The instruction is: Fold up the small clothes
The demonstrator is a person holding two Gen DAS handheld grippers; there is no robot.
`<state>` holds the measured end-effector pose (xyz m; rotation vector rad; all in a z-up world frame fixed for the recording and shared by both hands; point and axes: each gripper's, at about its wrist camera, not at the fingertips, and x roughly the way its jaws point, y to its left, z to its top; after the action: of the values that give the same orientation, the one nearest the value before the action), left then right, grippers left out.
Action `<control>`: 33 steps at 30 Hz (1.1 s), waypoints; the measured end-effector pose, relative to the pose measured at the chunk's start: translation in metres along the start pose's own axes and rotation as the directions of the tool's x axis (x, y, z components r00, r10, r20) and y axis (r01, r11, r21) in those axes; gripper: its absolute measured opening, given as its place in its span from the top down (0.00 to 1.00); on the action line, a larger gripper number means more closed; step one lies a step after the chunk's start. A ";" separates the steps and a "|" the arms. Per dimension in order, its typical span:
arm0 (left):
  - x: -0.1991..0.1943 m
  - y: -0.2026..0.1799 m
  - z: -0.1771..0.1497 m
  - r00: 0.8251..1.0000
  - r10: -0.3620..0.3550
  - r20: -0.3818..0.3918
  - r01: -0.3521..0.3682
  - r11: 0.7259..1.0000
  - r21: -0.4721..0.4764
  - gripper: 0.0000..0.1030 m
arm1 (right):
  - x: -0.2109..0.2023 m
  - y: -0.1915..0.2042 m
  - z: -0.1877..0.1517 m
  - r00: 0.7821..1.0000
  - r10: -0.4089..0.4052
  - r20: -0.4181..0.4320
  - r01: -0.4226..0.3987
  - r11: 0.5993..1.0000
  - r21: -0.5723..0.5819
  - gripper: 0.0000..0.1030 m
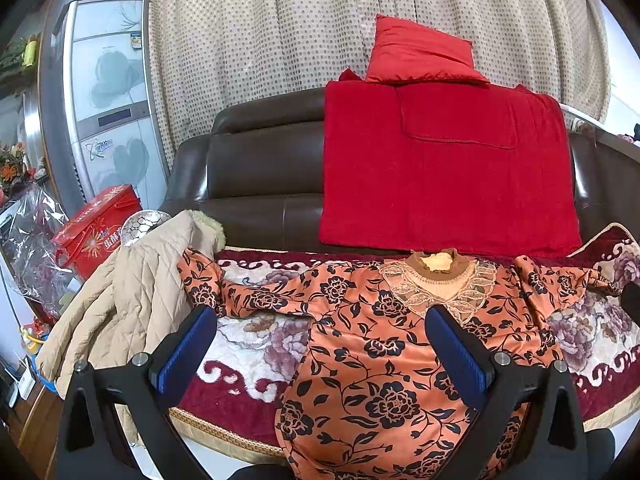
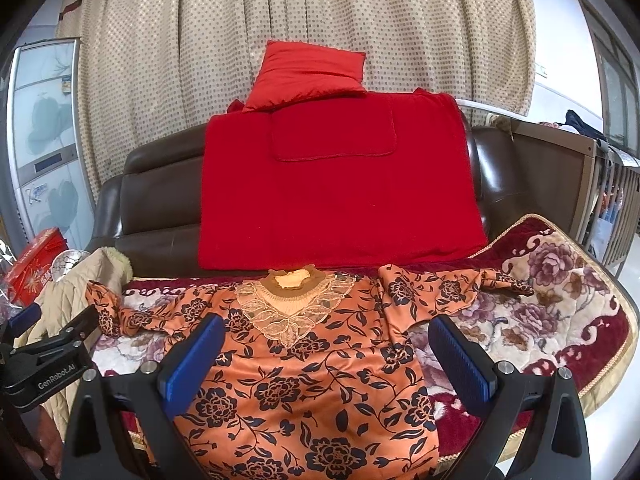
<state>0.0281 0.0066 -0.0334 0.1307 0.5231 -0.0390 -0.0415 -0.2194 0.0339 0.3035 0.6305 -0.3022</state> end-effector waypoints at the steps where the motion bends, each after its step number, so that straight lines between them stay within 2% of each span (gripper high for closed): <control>1: 0.000 0.000 0.000 1.000 0.000 -0.001 0.000 1.000 0.000 0.00 | 0.000 0.000 0.000 1.000 0.000 -0.001 0.000 1.000 0.000 0.00; 18: 0.003 -0.007 -0.001 1.000 -0.005 -0.014 0.005 1.000 0.018 0.00 | 0.005 -0.006 -0.004 1.000 -0.002 -0.015 0.003 1.000 0.011 0.00; 21: 0.010 -0.011 -0.003 0.999 -0.030 -0.045 0.031 0.999 0.021 0.00 | 0.007 -0.009 -0.004 1.000 -0.011 -0.015 0.011 1.000 0.013 0.00; 22: 0.016 -0.012 -0.005 0.995 -0.060 -0.076 0.062 0.998 0.016 0.00 | 0.008 -0.010 -0.005 1.000 -0.015 -0.016 0.015 1.000 0.015 0.00; 23: 0.024 -0.013 -0.008 0.989 -0.093 -0.113 0.095 0.995 0.008 0.00 | 0.011 -0.012 -0.006 1.000 -0.020 -0.020 0.020 1.000 0.017 0.00; 24: 0.037 -0.013 -0.012 0.975 -0.140 -0.175 0.141 0.990 -0.009 0.00 | 0.014 -0.015 -0.007 0.999 -0.025 -0.025 0.025 0.999 0.021 0.00; 25: 0.049 -0.014 -0.017 0.956 -0.179 -0.232 0.177 0.984 -0.030 0.00 | 0.018 -0.018 -0.008 0.999 -0.027 -0.033 0.028 0.999 0.025 0.00; 26: 0.066 -0.015 -0.026 0.927 -0.222 -0.301 0.213 0.975 -0.063 0.00 | 0.022 -0.022 -0.009 0.999 -0.031 -0.040 0.032 0.999 0.030 0.00; 27: 0.077 -0.016 -0.033 0.911 -0.234 -0.340 0.221 0.972 -0.079 0.00 | 0.029 -0.028 -0.011 0.998 -0.043 -0.049 0.045 0.998 0.039 0.00; 30: 0.113 -0.021 -0.057 0.888 -0.189 -0.420 0.176 0.982 -0.070 0.00 | 0.055 -0.049 -0.017 0.991 -0.095 -0.091 0.100 0.994 0.049 0.00; 33: 0.141 -0.028 -0.073 0.885 -0.118 -0.451 0.124 0.992 -0.016 0.00 | 0.089 -0.077 -0.023 0.982 -0.136 -0.130 0.143 0.989 0.047 0.00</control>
<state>0.1121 -0.0118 -0.1696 0.1195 0.9982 -0.1363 -0.0138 -0.2968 -0.0526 0.3352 0.7710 -0.4384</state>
